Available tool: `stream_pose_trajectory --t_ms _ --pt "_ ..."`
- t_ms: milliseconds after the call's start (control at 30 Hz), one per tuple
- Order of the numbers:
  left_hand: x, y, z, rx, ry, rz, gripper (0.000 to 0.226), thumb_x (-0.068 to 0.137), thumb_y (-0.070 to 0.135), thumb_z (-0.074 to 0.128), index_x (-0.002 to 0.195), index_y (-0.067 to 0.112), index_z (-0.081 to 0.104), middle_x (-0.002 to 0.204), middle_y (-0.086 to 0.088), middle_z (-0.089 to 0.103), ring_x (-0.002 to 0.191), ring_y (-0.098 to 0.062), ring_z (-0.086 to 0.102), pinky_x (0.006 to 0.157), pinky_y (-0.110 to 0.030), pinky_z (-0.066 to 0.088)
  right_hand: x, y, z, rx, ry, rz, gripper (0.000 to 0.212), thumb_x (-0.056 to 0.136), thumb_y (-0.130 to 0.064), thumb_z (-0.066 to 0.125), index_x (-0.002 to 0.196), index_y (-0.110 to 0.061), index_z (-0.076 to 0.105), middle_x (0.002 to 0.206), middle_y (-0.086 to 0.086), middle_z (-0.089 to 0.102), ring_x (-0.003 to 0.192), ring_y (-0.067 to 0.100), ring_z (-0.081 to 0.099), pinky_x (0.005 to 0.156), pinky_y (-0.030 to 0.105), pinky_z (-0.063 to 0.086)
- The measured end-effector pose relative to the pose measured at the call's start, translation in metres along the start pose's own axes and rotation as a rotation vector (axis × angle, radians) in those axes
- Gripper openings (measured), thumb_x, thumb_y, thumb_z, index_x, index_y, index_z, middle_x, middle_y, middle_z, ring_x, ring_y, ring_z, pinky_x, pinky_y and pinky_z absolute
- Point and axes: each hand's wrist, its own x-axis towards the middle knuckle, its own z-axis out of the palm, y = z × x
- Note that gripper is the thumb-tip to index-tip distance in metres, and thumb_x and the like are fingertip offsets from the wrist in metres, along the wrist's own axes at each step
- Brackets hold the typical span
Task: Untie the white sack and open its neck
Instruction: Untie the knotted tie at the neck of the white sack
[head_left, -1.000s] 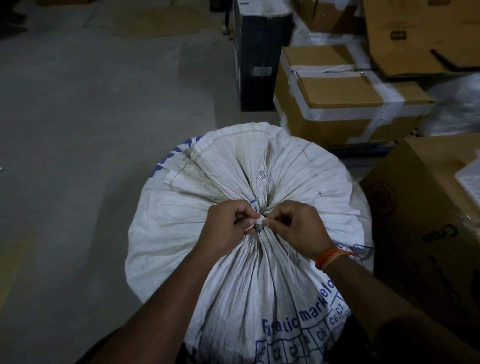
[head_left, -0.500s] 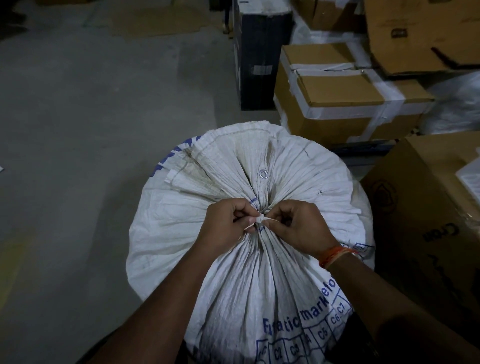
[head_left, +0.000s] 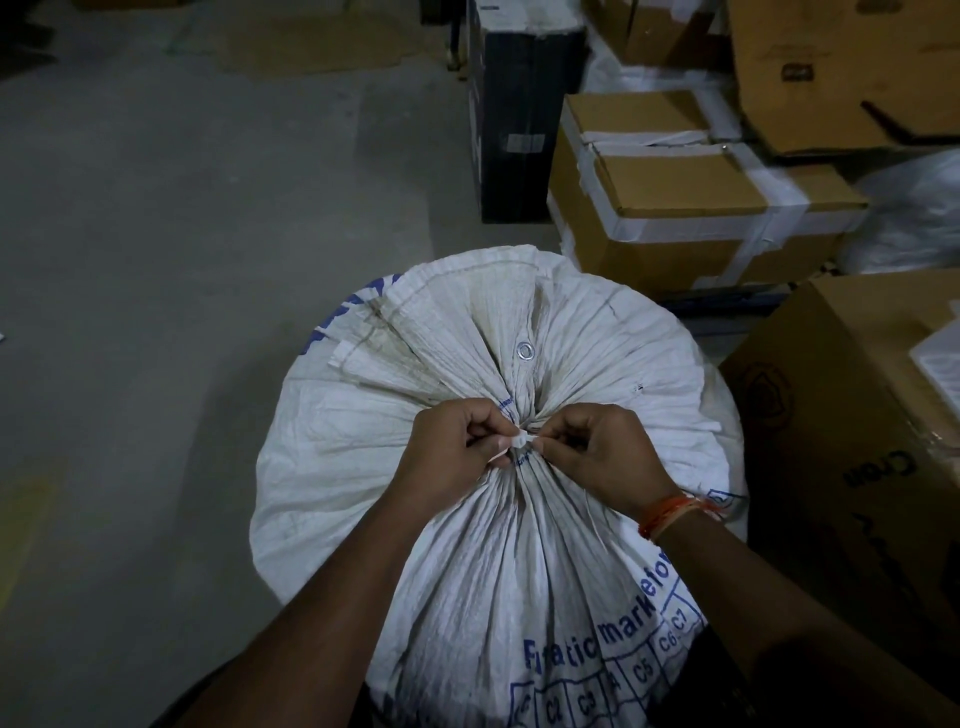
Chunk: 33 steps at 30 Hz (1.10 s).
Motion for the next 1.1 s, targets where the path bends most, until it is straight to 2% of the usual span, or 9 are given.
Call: stream_pose_trajectory --t_ms 200,367,500,667,800,967,1100 --pt "0.0 0.0 0.0 0.004 0.002 0.008 0.033 0.089 -0.007 0.071 0.077 0.024 0.074 0.077 -0.001 0.079 0.07 -0.022 0.079 0.072 -0.034 0.064 0.0 0.0 0.002 -0.011 0.018 -0.01 0.009 0.081 -0.017 0.085 0.076 -0.019 0.077 0.069 -0.006 0.074 0.067 0.011 0.069 0.063 0.024 0.056" --pt "0.0 -0.003 0.003 0.015 0.001 0.014 0.019 0.088 -0.007 0.072 0.085 0.011 0.077 0.081 -0.004 0.08 0.071 -0.019 0.079 0.075 -0.036 0.066 -0.001 -0.001 0.008 -0.036 0.028 -0.046 0.01 0.08 -0.023 0.085 0.077 -0.017 0.078 0.07 -0.006 0.074 0.066 0.009 0.069 0.064 0.027 0.055" --pt "0.0 -0.003 0.002 0.006 0.002 0.006 0.017 0.088 -0.006 0.072 0.087 0.009 0.077 0.081 -0.005 0.08 0.071 -0.022 0.079 0.075 -0.035 0.065 -0.002 -0.003 0.008 -0.029 0.033 -0.053 0.009 0.08 -0.021 0.085 0.076 -0.018 0.077 0.071 -0.007 0.074 0.067 0.008 0.069 0.065 0.028 0.056" --pt "0.0 -0.001 0.001 0.008 0.008 0.021 0.021 0.088 -0.007 0.072 0.085 0.014 0.078 0.073 0.0 0.078 0.068 -0.02 0.077 0.069 -0.023 0.06 -0.004 -0.003 -0.002 0.024 -0.005 -0.026 0.011 0.08 -0.022 0.085 0.083 -0.018 0.076 0.071 -0.004 0.073 0.065 0.009 0.069 0.062 0.023 0.058" --pt "0.002 -0.004 0.0 -0.023 0.006 0.003 0.03 0.088 -0.007 0.071 0.082 0.021 0.077 0.08 -0.006 0.08 0.071 -0.023 0.079 0.073 -0.034 0.065 -0.004 -0.001 -0.008 -0.012 -0.009 -0.02 0.008 0.08 -0.017 0.083 0.077 -0.018 0.076 0.068 -0.004 0.072 0.064 0.009 0.068 0.061 0.024 0.055" --pt "0.001 -0.003 0.001 -0.014 0.007 -0.002 0.028 0.088 -0.008 0.071 0.082 0.019 0.076 0.081 -0.006 0.08 0.071 -0.022 0.079 0.072 -0.031 0.064 -0.002 -0.001 -0.001 -0.044 0.023 -0.027 0.01 0.08 -0.015 0.084 0.074 -0.019 0.076 0.069 -0.008 0.072 0.066 0.007 0.068 0.063 0.022 0.055" --pt "0.0 -0.003 0.003 0.003 0.001 0.026 0.023 0.087 -0.007 0.072 0.082 0.015 0.077 0.079 -0.004 0.079 0.073 -0.021 0.079 0.074 -0.034 0.066 -0.002 -0.003 0.005 -0.079 0.034 -0.083 0.008 0.079 -0.017 0.084 0.075 -0.017 0.077 0.072 -0.007 0.074 0.069 0.006 0.069 0.066 0.028 0.056"
